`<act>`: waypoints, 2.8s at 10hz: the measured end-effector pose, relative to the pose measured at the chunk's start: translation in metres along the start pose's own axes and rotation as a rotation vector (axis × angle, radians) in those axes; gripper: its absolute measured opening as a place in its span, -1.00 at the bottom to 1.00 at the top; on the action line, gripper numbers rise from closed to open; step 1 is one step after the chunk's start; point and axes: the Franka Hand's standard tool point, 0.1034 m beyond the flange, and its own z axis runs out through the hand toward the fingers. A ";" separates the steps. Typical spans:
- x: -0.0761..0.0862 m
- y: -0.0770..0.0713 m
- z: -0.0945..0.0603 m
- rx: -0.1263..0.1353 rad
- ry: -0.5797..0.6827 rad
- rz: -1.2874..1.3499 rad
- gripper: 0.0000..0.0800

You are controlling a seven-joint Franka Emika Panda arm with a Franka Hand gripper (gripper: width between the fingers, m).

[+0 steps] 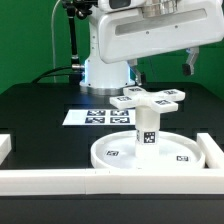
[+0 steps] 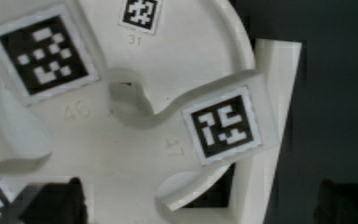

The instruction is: Assemble round table

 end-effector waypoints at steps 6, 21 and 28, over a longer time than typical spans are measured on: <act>-0.002 0.010 0.004 -0.043 -0.032 -0.700 0.62; -0.008 0.027 0.026 -0.050 -0.086 -1.013 0.62; -0.008 0.030 0.026 -0.050 -0.086 -0.979 0.09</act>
Offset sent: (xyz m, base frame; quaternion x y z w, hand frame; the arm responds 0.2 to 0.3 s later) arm -0.0015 -0.0024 -0.0021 -0.0178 0.0092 -0.3317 0.9432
